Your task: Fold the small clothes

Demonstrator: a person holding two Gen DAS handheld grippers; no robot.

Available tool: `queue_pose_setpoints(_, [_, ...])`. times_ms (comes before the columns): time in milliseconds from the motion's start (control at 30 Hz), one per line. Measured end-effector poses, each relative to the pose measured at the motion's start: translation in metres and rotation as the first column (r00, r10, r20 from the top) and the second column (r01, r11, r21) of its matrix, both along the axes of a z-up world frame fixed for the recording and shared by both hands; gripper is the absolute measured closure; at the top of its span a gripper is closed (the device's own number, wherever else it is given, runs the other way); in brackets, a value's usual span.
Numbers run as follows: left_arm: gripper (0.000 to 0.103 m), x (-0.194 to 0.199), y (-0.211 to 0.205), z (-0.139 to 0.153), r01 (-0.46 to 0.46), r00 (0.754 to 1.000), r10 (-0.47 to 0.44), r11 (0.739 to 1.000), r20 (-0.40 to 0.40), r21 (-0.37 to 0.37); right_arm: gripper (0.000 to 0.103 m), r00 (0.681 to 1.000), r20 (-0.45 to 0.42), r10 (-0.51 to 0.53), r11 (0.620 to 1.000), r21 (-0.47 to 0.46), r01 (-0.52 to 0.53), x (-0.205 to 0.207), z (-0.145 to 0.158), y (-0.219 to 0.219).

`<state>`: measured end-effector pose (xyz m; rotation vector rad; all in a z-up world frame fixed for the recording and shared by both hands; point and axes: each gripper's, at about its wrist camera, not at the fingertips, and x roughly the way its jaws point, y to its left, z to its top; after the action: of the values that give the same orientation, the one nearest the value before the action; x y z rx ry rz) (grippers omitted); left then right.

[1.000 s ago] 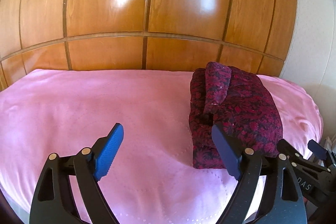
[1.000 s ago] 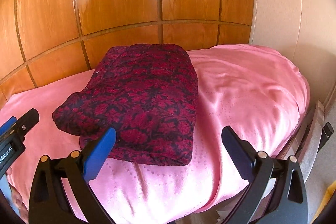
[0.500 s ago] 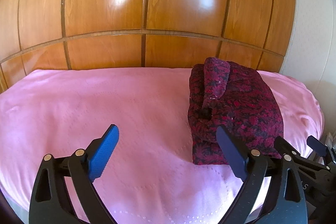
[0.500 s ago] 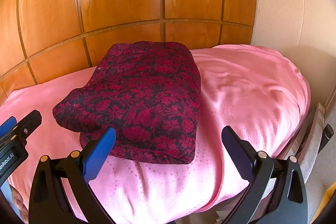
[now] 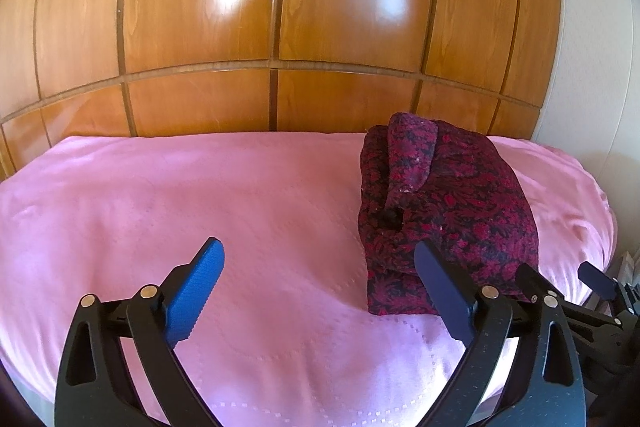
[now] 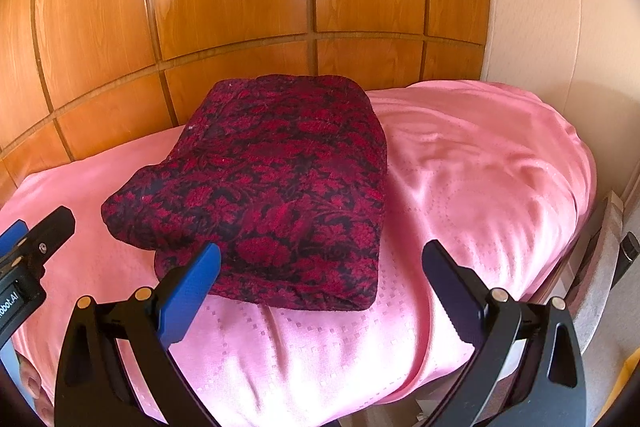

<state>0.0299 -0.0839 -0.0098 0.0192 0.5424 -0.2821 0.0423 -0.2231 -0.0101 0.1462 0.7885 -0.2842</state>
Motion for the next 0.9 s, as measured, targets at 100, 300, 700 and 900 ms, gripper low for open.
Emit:
queue_pose_setpoints(100, [0.008, -0.0007, 0.0015, 0.0014, 0.0, 1.0, 0.0, 1.0, 0.005, -0.002, 0.003, 1.0, 0.001, 0.001, 1.0, 0.0, -0.001, 0.0003, 0.0, 0.0007])
queue_pose_setpoints(300, [0.008, -0.0007, 0.0028, 0.0029, 0.002, 1.0, -0.002, 1.0, 0.006, -0.006, 0.003, 1.0, -0.002, 0.0, 1.0, 0.0, 0.0, 0.0001, -0.0003, 0.0013])
queue_pose_setpoints(700, [0.008, -0.0035, -0.0001, 0.0025, 0.004, 1.0, -0.004, 1.0, 0.007, -0.002, 0.003, 1.0, -0.006, -0.004, 1.0, 0.006, 0.004, -0.0009, -0.003, 0.0014])
queue_pose_setpoints(900, [0.008, -0.005, -0.0034, 0.0016, 0.011, 1.0, -0.011, 1.0, 0.0, 0.002, 0.003, 1.0, -0.009, -0.007, 1.0, 0.011, 0.007, -0.0004, -0.0054, 0.0001])
